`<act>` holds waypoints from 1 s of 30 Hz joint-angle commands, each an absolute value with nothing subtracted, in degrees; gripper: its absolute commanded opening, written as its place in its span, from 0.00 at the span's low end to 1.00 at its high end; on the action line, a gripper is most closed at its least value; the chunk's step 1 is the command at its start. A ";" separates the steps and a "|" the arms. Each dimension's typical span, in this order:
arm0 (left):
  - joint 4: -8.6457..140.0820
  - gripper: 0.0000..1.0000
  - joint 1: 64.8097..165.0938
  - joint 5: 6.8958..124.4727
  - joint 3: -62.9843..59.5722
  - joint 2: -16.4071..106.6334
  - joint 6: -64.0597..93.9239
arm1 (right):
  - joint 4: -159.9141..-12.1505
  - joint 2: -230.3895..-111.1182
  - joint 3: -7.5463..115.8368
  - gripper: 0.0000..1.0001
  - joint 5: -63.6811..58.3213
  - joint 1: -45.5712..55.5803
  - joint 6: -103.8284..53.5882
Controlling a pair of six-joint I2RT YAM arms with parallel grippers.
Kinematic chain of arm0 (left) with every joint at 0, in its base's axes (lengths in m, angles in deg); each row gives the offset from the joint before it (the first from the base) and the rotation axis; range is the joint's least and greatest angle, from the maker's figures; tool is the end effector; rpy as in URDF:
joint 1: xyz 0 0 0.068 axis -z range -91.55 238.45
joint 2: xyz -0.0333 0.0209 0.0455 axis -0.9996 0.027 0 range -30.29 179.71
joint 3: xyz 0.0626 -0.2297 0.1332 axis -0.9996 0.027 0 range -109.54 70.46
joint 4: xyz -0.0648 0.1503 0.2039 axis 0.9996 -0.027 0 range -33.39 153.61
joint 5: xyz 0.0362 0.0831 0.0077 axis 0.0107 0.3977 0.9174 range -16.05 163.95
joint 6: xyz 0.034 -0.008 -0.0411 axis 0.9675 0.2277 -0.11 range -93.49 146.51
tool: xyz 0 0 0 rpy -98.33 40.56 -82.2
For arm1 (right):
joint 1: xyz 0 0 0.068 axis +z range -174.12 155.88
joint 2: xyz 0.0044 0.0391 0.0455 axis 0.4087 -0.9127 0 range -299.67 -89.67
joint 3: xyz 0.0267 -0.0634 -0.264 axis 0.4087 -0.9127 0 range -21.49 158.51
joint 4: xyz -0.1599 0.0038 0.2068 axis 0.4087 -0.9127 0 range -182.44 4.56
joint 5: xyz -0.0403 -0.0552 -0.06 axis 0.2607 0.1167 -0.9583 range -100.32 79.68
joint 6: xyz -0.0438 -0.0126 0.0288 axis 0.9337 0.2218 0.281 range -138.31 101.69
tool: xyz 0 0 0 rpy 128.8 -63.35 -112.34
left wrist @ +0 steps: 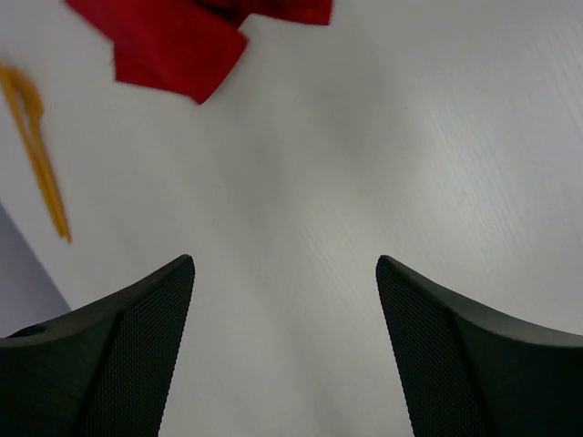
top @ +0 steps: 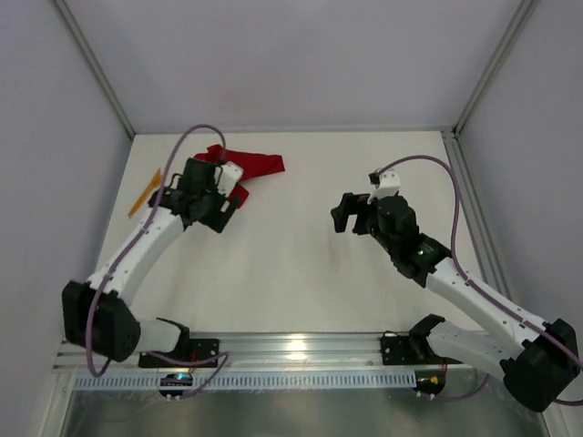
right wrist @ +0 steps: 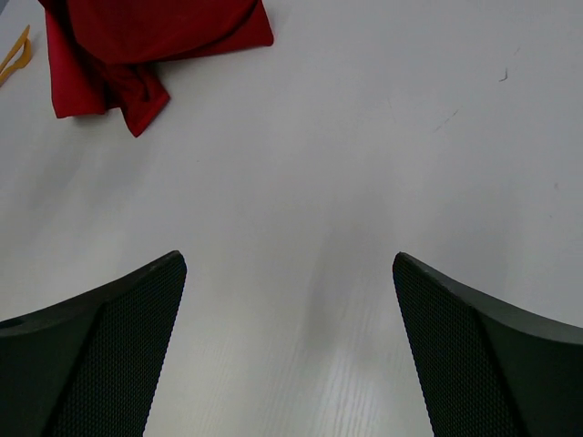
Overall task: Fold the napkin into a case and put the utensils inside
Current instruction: Pick up the crumpled napkin.
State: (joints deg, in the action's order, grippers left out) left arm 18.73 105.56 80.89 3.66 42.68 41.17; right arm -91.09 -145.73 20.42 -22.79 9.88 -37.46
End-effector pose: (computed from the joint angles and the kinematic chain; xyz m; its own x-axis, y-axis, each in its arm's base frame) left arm 0.2512 -0.0728 0.3142 -0.6637 0.4670 -0.5843 0.4003 0.8816 0.2500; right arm 0.1926 0.1207 0.2940 -0.3892 0.1239 -0.9128 -0.2646 0.9341 0.2396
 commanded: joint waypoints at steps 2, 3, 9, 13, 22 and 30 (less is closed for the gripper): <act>29.13 0.87 111.74 82.38 0.09 54.94 46.20 | -87.64 -146.89 20.97 0.99 -21.04 9.72 -39.22; 30.64 0.87 111.74 82.64 -1.59 60.18 45.76 | -87.63 -147.06 20.70 0.99 -21.13 9.80 -39.48; 40.05 0.83 111.74 89.41 -13.72 77.18 40.32 | -90.36 -148.12 20.35 0.99 -23.59 9.72 -39.40; 36.91 0.80 111.66 90.37 -22.49 89.02 39.08 | -91.59 -148.12 20.61 0.99 -25.52 9.80 -38.87; 31.19 0.74 111.04 92.93 -28.24 96.53 32.93 | -92.29 -149.61 22.72 0.99 -27.28 9.80 -37.64; 30.02 0.71 109.63 87.57 -18.87 87.07 29.24 | -92.73 -149.35 22.98 0.99 -27.99 9.72 -37.12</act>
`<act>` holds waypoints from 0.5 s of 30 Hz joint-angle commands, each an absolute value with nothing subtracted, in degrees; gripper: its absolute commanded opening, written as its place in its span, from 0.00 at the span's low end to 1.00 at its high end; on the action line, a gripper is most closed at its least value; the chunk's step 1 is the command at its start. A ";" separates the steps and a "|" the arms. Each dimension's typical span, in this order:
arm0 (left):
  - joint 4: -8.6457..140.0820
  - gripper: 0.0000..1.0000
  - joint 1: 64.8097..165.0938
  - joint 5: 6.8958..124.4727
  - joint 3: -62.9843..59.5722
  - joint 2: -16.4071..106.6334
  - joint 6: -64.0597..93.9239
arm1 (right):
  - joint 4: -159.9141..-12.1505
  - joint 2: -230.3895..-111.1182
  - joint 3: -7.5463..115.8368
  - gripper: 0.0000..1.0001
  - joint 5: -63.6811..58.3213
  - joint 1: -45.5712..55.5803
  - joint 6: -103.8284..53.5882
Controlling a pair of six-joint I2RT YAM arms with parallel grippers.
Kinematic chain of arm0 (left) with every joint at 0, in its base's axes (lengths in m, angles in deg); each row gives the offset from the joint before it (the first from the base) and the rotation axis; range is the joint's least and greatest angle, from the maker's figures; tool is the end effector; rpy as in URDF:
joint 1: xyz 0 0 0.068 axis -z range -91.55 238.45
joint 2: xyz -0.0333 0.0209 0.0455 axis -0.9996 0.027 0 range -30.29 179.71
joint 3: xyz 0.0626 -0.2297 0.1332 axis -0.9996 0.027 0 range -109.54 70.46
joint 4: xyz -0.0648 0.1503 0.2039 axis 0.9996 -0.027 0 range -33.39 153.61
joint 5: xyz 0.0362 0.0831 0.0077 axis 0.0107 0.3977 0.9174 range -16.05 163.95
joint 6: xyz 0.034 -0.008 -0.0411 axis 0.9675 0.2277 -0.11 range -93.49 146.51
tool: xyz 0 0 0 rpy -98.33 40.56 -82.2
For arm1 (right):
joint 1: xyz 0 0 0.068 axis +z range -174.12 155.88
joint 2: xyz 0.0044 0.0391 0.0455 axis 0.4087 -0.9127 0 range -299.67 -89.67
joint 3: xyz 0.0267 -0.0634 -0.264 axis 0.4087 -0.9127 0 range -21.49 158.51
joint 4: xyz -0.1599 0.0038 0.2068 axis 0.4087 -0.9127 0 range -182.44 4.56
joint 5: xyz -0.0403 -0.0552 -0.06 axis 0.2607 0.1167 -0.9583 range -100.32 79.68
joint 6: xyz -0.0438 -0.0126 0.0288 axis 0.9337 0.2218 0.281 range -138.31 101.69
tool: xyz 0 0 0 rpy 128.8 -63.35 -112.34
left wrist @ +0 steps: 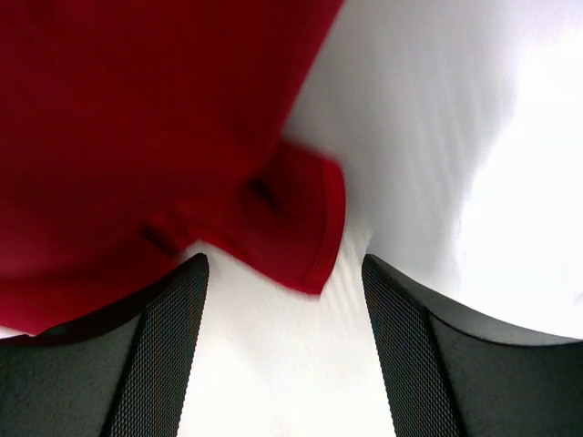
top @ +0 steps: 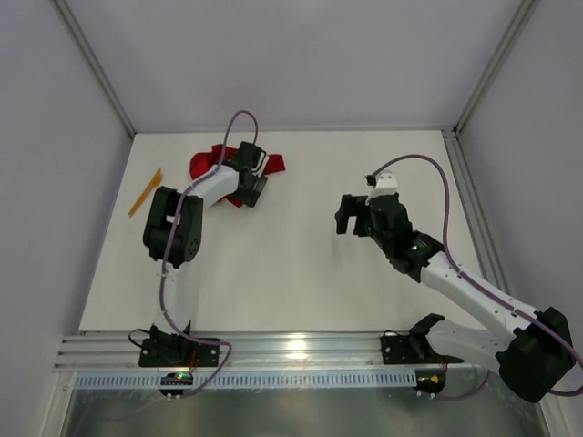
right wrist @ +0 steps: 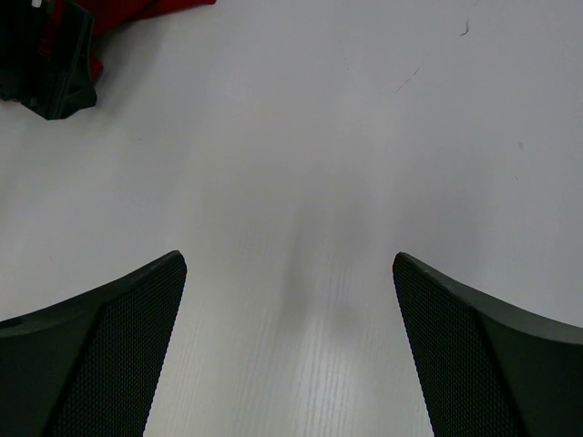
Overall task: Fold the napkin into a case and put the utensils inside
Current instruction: Pick up the crumpled napkin.
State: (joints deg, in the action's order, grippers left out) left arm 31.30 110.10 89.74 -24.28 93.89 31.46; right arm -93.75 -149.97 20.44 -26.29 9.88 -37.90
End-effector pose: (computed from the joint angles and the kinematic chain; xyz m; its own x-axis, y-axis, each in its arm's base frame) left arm 0.4334 -0.1616 0.1683 -0.7955 0.4049 -0.4507 0.3049 0.9104 0.2797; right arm 0.2022 0.1246 0.2740 -0.4627 0.0768 -0.8832 -0.1897 0.9646 0.1833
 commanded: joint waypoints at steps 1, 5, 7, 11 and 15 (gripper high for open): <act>31.08 0.71 109.55 87.57 -17.53 85.74 29.76 | -92.73 -149.26 22.90 1.00 -27.99 9.80 -37.11; 33.29 0.73 109.46 87.48 -15.84 83.70 32.56 | -92.91 -149.35 22.90 0.99 -28.16 9.72 -37.11; 32.07 0.73 108.76 85.91 -18.03 86.23 32.67 | -93.26 -149.35 23.07 0.99 -28.16 9.72 -37.11; 30.30 0.71 106.65 82.39 -21.38 90.73 29.86 | -94.40 -148.30 23.51 0.99 -29.04 9.72 -36.94; 32.85 0.71 106.65 79.84 -21.64 92.22 29.68 | -94.75 -146.89 22.90 1.00 -30.18 9.72 -36.68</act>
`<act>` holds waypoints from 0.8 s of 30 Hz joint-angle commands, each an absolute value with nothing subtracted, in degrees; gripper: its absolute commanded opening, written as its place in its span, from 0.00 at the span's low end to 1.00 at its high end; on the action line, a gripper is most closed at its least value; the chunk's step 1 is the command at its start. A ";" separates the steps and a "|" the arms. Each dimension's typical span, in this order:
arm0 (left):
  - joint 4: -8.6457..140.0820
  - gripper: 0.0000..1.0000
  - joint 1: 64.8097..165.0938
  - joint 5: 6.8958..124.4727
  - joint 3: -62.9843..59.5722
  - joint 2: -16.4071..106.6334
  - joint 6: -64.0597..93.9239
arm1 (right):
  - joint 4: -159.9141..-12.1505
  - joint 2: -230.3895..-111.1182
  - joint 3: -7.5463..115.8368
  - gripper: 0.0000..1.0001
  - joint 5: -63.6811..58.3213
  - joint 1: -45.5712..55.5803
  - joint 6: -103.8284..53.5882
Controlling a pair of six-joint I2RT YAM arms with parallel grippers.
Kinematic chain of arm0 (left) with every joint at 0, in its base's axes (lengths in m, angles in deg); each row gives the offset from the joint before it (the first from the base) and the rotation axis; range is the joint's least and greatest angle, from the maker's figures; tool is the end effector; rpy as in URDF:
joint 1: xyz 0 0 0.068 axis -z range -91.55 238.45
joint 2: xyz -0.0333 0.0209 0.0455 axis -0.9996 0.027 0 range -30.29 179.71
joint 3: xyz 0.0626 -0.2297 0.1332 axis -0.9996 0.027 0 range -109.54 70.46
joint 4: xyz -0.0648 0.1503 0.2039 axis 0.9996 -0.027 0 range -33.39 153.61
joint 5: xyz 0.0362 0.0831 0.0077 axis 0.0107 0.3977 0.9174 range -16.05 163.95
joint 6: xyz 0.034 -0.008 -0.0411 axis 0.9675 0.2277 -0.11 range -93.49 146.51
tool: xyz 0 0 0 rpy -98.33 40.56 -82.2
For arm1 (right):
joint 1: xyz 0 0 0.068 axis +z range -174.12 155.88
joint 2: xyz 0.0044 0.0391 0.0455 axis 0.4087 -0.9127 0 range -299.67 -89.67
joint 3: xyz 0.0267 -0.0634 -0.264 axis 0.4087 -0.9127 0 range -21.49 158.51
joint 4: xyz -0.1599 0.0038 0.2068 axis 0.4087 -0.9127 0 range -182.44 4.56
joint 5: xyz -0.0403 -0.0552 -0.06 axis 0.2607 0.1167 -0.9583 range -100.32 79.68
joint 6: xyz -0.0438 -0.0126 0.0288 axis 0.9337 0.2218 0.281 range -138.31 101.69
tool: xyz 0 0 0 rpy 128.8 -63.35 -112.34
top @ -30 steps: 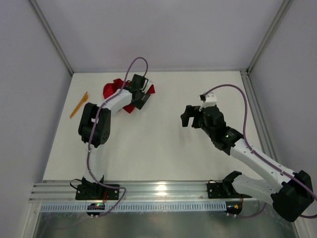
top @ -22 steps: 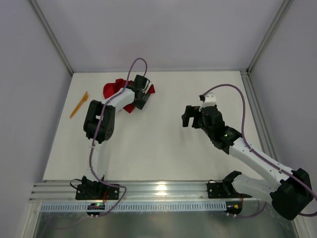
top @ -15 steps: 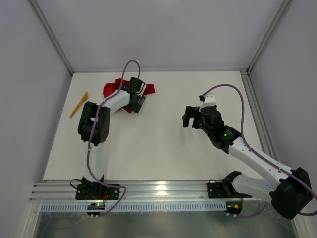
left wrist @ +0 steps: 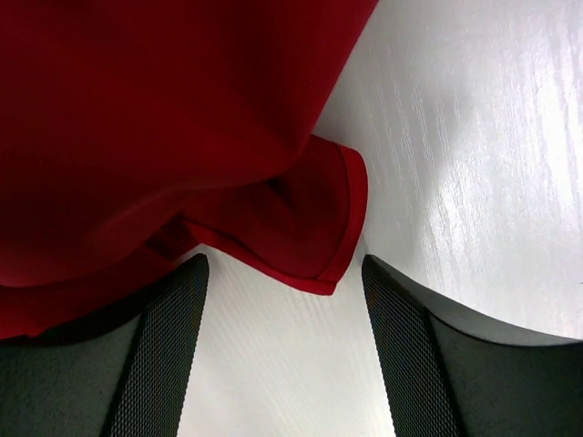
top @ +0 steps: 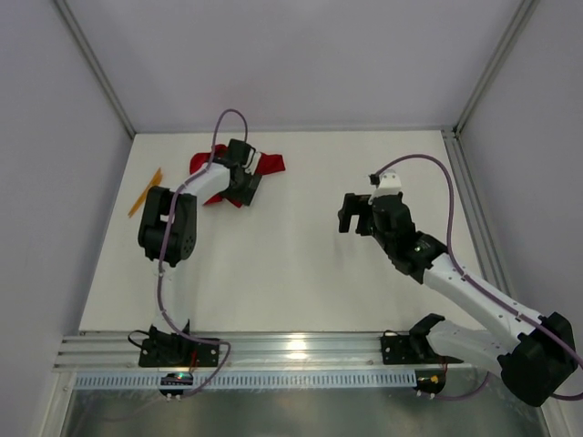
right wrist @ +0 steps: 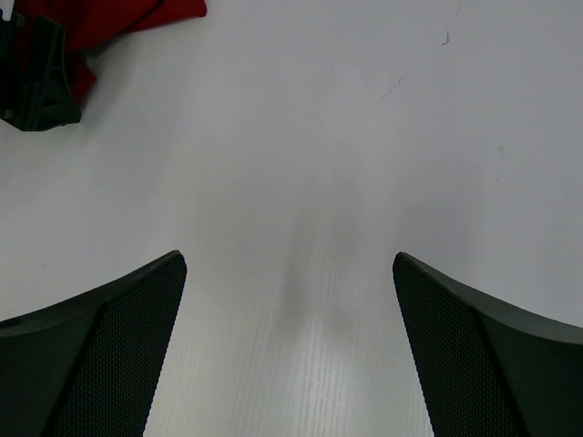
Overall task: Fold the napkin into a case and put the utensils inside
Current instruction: Pick up the crumpled napkin.
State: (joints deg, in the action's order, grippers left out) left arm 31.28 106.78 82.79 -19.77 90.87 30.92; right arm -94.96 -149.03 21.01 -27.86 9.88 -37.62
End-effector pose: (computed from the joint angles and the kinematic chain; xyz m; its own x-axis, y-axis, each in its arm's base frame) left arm 0.4258 -0.1353 0.1674 -0.8265 0.3537 -0.4379 0.3094 0.9353 0.1714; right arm 0.2000 0.1220 0.2791 -0.4500 0.0769 -0.8897 -0.1702 0.9707 0.1700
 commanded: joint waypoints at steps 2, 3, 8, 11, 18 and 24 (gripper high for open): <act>31.72 0.71 106.56 80.10 -23.05 93.88 29.68 | -95.10 -146.80 22.98 0.99 -30.53 9.80 -36.59; 31.28 0.70 106.56 80.53 -24.36 94.51 29.85 | -95.37 -146.72 22.98 0.99 -30.62 9.72 -36.59; 29.96 0.38 106.21 77.29 -26.04 96.36 29.68 | -95.98 -146.01 22.98 0.99 -32.11 9.72 -36.76; 29.86 0.00 106.03 76.05 -25.26 95.49 29.41 | -95.98 -145.40 22.90 0.99 -32.38 9.80 -36.76; 26.63 0.00 104.80 70.53 -23.05 84.52 32.22 | -96.16 -144.78 24.04 0.99 -29.93 9.80 -35.80; 11.10 0.00 105.85 61.38 -27.00 65.29 38.02 | -94.23 -141.71 25.26 0.99 -17.91 9.80 -31.58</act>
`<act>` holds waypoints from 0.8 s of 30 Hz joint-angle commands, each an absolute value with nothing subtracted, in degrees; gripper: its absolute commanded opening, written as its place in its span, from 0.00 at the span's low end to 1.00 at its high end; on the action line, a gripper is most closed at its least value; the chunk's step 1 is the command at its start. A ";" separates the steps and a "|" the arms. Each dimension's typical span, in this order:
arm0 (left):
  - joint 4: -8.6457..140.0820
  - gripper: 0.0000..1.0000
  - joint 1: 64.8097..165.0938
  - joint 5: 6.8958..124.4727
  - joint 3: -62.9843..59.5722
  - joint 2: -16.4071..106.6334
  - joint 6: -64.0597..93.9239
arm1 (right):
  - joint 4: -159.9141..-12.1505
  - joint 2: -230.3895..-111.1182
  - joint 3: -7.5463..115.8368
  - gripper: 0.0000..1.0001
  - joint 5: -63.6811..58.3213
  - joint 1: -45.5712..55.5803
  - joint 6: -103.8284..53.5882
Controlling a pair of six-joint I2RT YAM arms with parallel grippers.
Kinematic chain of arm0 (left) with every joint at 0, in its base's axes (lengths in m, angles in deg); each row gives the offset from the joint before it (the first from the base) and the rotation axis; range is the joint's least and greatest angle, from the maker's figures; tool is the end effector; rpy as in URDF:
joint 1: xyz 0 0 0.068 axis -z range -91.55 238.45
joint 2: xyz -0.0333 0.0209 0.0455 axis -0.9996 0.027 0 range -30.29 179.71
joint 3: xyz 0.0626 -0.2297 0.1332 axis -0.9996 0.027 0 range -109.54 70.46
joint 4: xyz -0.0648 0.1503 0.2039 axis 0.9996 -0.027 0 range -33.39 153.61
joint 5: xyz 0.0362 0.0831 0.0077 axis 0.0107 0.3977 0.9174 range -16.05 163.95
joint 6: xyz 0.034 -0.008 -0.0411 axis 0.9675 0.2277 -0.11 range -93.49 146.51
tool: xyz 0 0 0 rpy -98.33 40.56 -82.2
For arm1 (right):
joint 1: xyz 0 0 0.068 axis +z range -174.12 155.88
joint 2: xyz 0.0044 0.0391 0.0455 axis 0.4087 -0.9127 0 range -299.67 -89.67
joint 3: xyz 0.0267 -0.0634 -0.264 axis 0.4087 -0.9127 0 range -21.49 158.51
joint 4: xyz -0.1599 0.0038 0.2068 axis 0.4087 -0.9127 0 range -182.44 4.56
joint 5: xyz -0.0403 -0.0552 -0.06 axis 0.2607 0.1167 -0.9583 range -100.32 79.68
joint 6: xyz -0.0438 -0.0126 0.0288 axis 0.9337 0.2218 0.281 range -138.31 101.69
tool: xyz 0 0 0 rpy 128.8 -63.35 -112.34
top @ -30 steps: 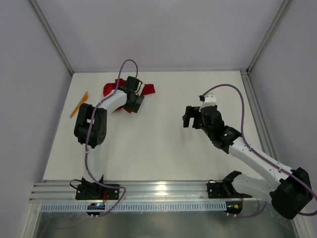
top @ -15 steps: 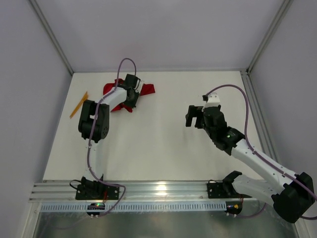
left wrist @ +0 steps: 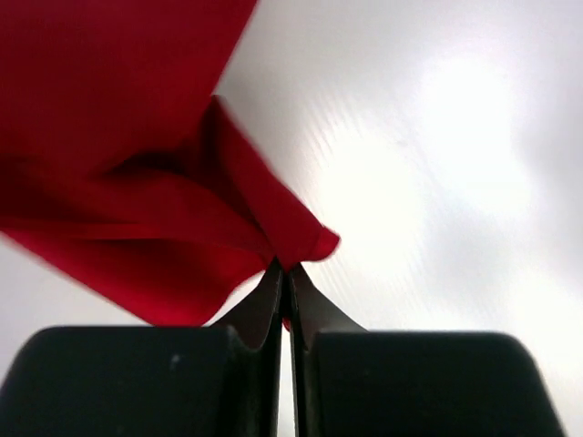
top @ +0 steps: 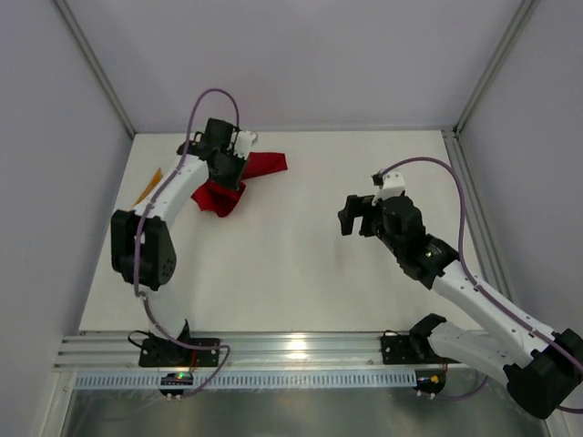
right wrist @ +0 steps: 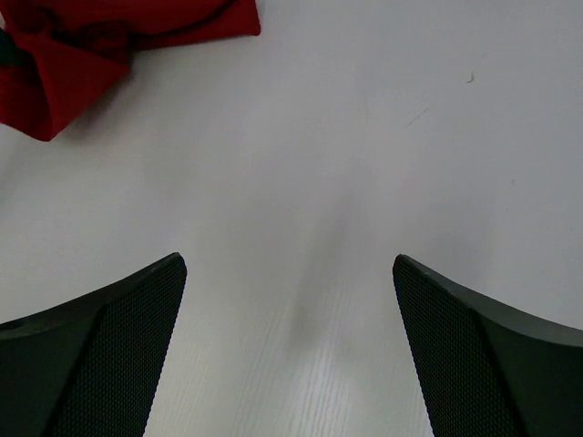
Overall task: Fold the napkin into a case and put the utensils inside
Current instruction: Pick up the crumpled napkin, then flatten out the crumpled napkin.
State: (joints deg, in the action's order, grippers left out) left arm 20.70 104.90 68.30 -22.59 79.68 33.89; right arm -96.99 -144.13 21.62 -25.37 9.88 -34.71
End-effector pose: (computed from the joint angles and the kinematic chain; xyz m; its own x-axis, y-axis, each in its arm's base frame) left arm 0.3990 -0.1215 0.2531 -0.7802 0.3635 -0.5092 0.4329 0.9012 -0.0199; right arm 0.1862 0.1145 0.2968 -0.4060 0.0551 -0.9122 -0.2367 0.9578 0.1632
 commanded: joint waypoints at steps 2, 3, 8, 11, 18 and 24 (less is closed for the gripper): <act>7.38 0.00 107.51 61.64 -29.72 61.05 40.56 | -93.61 -141.01 26.49 0.98 -14.38 9.89 -29.83; 3.88 0.00 108.22 61.73 -31.04 59.20 41.18 | -93.44 -140.91 27.02 0.97 -12.54 9.89 -29.12; -5.63 0.00 113.49 61.82 -45.79 52.50 42.34 | -93.44 -142.31 32.99 0.93 -1.89 10.77 -27.18; -5.82 0.00 114.73 62.34 -50.56 50.66 40.23 | -92.56 -143.37 35.28 0.93 0.31 13.40 -26.92; 0.94 0.00 115.08 61.99 -44.43 49.86 34.96 | -93.35 -144.87 36.00 0.93 -1.27 19.47 -26.66; 5.08 0.00 115.08 62.79 -41.87 51.18 32.67 | -86.52 -147.67 25.29 0.93 2.40 25.25 -29.46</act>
State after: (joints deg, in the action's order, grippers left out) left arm 1.18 114.95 62.90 -42.18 51.75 35.42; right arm -91.15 -145.11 30.28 -1.63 22.23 -27.93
